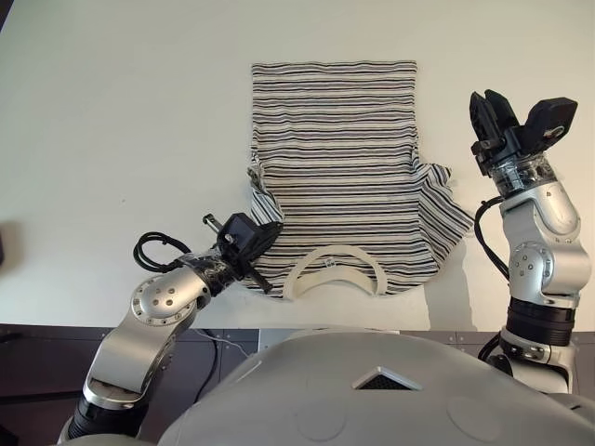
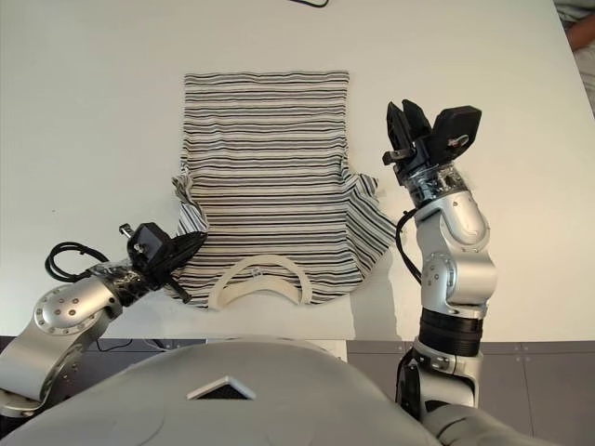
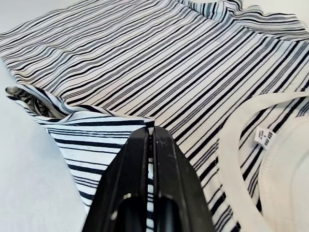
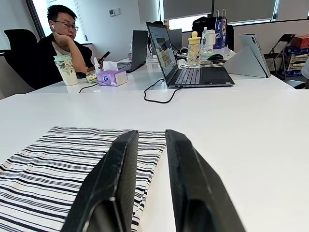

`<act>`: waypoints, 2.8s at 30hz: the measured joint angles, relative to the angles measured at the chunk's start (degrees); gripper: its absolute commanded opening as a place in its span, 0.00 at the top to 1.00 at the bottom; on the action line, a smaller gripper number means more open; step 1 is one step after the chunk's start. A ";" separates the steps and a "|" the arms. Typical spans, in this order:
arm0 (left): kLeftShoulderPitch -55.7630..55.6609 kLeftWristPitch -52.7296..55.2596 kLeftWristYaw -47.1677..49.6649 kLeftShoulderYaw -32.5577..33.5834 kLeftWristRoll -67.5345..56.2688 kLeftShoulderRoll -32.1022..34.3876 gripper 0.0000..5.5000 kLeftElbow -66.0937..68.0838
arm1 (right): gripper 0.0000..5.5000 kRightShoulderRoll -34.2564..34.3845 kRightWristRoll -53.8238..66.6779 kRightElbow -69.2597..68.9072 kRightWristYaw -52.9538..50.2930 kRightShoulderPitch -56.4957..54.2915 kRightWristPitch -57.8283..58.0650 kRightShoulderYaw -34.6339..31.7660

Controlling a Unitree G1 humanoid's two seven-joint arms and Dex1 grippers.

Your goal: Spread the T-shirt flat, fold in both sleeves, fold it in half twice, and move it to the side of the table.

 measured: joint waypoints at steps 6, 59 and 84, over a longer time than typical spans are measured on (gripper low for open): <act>-2.24 -1.68 -1.61 -4.95 5.42 0.97 0.92 4.17 | 0.81 0.50 -0.10 1.00 0.02 -1.16 0.00 0.57; -13.90 -16.18 3.49 1.69 22.97 -7.71 0.84 25.72 | 0.81 -12.04 22.08 -2.95 16.23 25.26 28.70 -13.69; -12.39 -13.37 2.78 3.89 22.89 -7.80 0.83 22.82 | 0.98 -8.92 22.21 -2.24 10.17 22.10 27.05 -13.45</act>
